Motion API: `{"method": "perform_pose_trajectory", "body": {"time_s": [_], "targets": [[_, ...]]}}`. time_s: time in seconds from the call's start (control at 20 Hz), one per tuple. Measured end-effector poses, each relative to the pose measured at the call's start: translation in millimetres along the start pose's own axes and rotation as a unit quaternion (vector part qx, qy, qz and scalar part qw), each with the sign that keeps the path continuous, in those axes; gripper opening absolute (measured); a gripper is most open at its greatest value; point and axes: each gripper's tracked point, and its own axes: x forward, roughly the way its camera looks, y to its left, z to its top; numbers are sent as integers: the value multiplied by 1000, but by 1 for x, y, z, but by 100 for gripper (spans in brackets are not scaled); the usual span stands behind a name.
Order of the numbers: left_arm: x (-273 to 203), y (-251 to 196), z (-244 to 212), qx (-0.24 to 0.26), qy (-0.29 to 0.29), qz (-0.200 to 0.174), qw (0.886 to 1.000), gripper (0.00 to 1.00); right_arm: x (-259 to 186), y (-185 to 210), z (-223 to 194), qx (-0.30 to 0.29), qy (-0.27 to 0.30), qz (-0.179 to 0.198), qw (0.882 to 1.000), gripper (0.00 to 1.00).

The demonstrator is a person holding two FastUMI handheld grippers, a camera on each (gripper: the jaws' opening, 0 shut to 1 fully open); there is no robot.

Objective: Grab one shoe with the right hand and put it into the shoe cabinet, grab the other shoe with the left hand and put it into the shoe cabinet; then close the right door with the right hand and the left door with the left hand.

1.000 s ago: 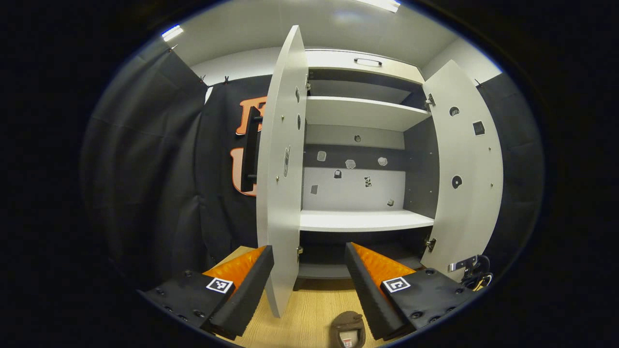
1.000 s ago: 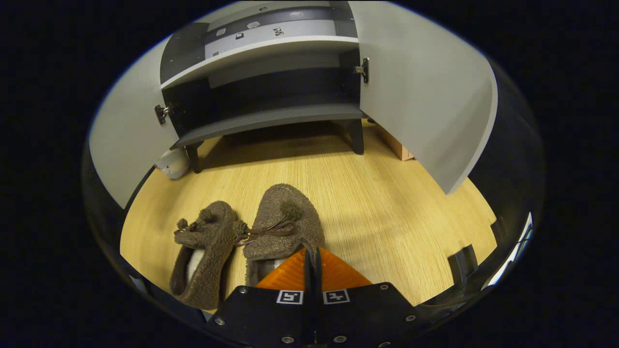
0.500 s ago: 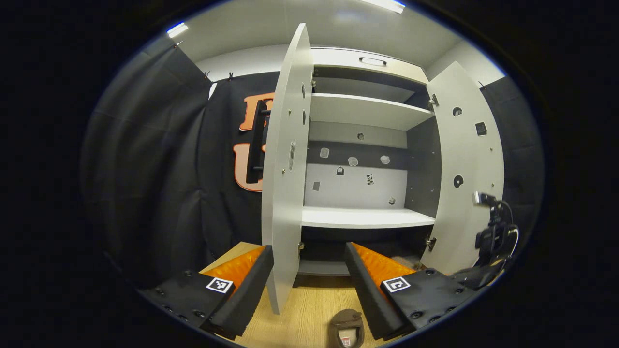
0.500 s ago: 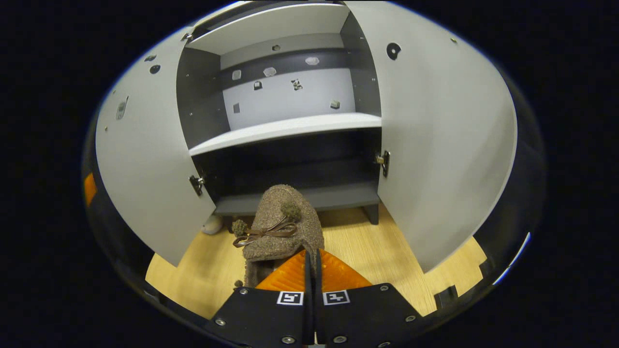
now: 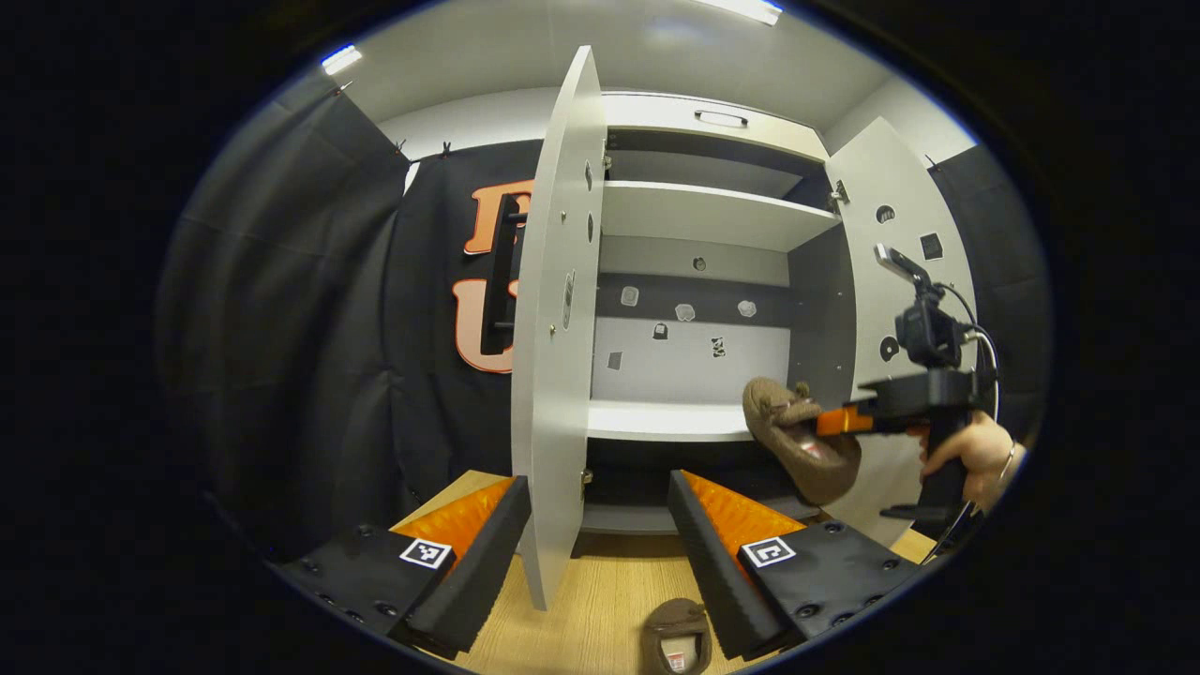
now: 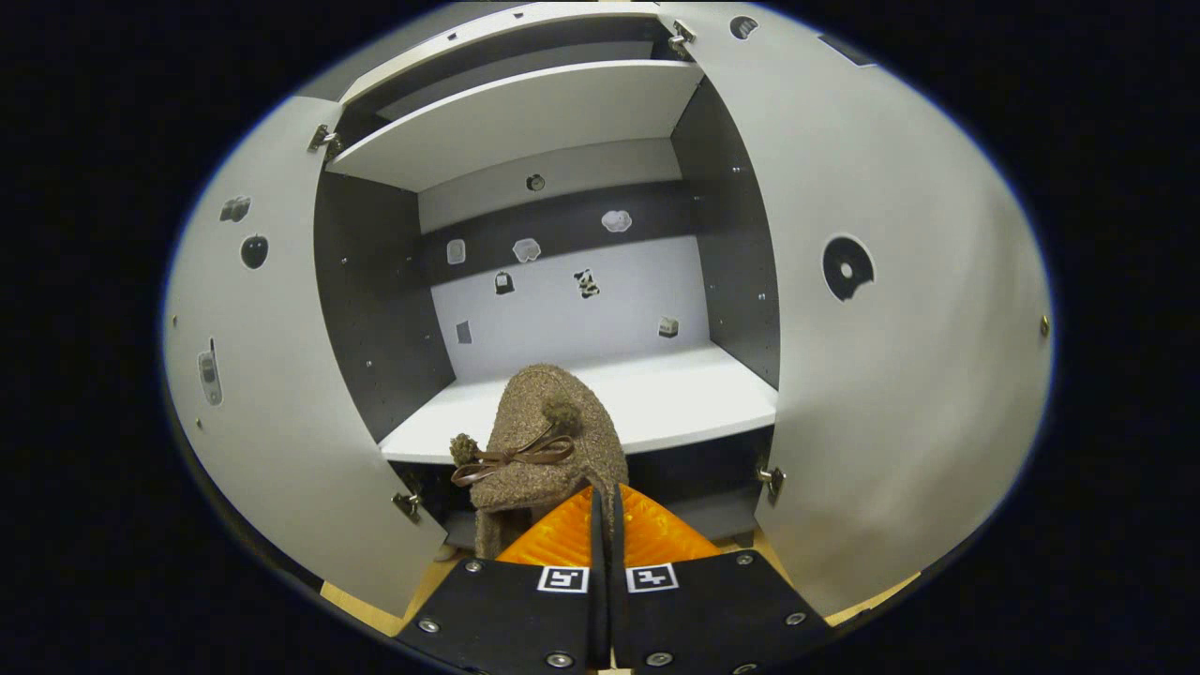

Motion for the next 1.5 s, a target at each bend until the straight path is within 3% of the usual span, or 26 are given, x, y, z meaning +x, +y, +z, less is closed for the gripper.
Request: {"method": "perform_pose_trajectory", "body": {"time_s": [0.45,0.8,0.85,0.9,1.0,1.05,1.15,1.45,1.5], "targets": [[14,15,0,7,-3,18,1000,99,102,11,93,-16,-43,-19,999,0],[23,22,-3,9,2,26,1000,94,170,5,74,1,5,-38,999,2],[25,24,-4,9,3,26,1000,97,174,5,70,0,9,-38,999,4],[26,25,-4,7,4,28,1000,96,174,6,72,-2,3,-37,999,11],[27,27,-6,2,5,34,999,96,171,7,87,0,-23,-38,999,15],[28,26,-7,-1,7,34,999,96,166,10,91,1,-31,-33,999,27],[28,23,-9,-2,7,30,1000,97,157,9,92,-9,-36,-30,999,33],[27,7,-26,-3,22,11,1000,99,108,6,85,-49,-58,-23,997,70],[26,2,-31,-6,26,7,1000,96,100,3,81,-50,-59,-22,997,80]]}}
